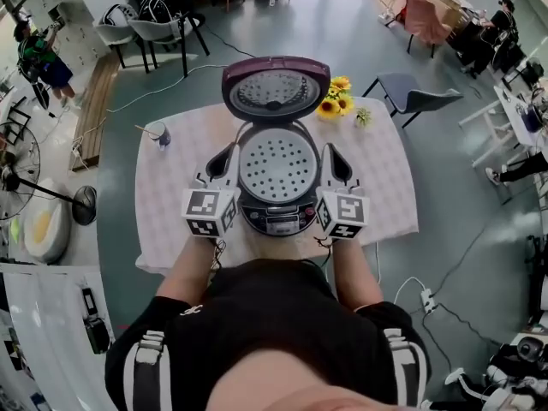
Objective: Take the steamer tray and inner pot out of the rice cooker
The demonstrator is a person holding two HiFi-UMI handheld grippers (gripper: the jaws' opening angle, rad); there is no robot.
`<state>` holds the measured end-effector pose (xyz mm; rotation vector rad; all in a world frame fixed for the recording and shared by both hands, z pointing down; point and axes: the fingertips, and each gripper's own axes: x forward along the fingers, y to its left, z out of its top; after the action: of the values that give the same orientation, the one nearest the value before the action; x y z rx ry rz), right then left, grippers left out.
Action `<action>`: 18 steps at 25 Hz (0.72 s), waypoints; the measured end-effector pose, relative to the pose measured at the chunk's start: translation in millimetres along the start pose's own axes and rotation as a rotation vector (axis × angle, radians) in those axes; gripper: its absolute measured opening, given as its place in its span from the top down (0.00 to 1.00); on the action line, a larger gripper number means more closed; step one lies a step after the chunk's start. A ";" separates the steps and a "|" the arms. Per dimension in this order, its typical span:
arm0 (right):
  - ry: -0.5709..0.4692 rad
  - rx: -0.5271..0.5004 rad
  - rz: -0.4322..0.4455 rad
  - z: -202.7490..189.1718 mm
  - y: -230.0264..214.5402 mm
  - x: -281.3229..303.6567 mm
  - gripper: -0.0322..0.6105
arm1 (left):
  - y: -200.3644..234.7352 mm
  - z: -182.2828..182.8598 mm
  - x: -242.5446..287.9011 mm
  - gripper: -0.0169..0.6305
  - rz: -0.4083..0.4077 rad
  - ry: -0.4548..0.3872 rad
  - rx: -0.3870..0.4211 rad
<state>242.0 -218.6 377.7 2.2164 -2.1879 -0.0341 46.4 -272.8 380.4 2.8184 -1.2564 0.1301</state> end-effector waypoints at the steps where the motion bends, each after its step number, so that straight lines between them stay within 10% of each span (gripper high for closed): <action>1: -0.003 -0.002 -0.004 1.5 0.0 2.2 0.95 | 3.3 0.2 1.5 0.97 0.005 -0.003 0.000; 5: -0.031 0.024 0.029 5.7 5.8 12.0 0.95 | 11.4 -2.7 8.5 0.90 -0.012 -0.002 0.005; 8: -0.017 0.101 0.083 4.8 9.0 24.2 0.41 | 17.7 -5.7 16.2 0.35 -0.013 0.023 -0.023; 18: 0.186 0.013 0.092 -34.7 8.5 47.0 0.35 | 31.0 -42.0 30.0 0.29 0.047 0.235 -0.033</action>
<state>235.3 -265.5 412.8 2.0303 -2.1903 0.1809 41.0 -312.3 425.6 2.6508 -1.2584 0.4246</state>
